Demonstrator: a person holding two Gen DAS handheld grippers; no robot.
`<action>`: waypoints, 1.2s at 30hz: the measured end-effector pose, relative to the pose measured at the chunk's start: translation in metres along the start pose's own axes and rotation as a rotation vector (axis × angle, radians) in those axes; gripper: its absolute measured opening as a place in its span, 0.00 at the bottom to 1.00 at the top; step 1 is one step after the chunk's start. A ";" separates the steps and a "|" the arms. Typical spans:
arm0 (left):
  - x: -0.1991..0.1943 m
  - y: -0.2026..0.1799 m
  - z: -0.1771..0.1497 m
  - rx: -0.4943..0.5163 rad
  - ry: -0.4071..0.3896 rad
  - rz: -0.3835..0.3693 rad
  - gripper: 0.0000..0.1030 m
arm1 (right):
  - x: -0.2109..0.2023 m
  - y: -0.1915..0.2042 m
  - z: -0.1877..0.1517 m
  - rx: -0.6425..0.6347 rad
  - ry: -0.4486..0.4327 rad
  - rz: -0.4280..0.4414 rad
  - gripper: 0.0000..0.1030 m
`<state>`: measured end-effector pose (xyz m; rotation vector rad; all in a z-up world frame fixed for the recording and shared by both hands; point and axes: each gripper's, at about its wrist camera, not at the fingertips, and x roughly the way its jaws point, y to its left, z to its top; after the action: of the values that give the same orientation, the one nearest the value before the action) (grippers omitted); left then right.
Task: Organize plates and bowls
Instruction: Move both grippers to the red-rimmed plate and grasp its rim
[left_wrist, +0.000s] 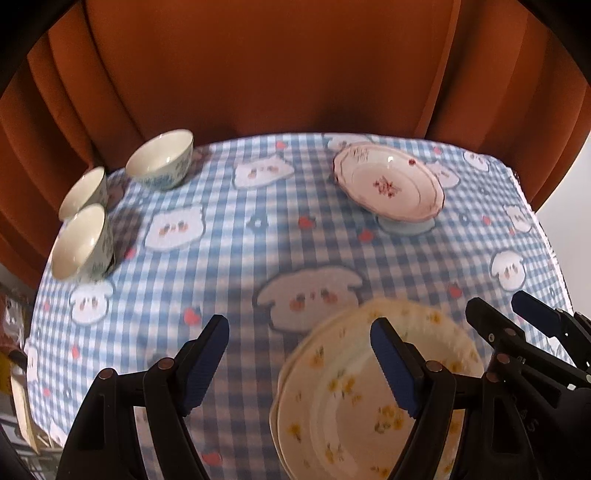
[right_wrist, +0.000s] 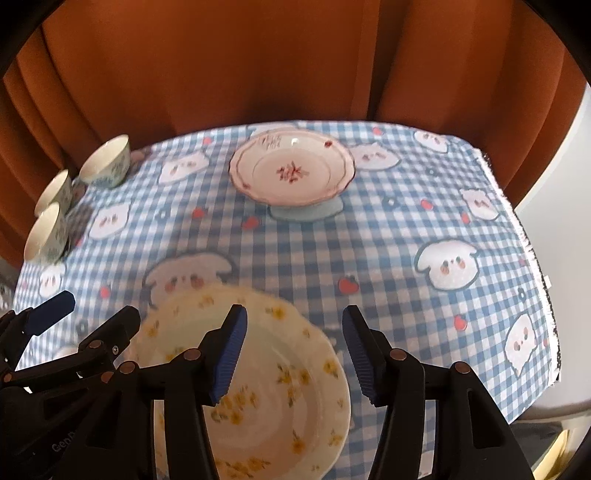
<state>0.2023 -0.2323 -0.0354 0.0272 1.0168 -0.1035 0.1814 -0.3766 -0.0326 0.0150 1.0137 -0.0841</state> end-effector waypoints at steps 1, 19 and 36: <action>0.001 0.000 0.007 -0.005 -0.007 -0.006 0.78 | 0.000 0.000 0.004 0.006 -0.006 -0.004 0.56; 0.046 -0.045 0.108 -0.022 -0.069 0.060 0.79 | 0.046 -0.047 0.110 0.033 -0.057 0.060 0.57; 0.154 -0.067 0.151 -0.047 -0.022 0.110 0.78 | 0.155 -0.082 0.162 0.082 -0.019 0.091 0.70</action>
<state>0.4039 -0.3215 -0.0847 0.0387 0.9937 0.0203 0.3939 -0.4767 -0.0758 0.1349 0.9889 -0.0429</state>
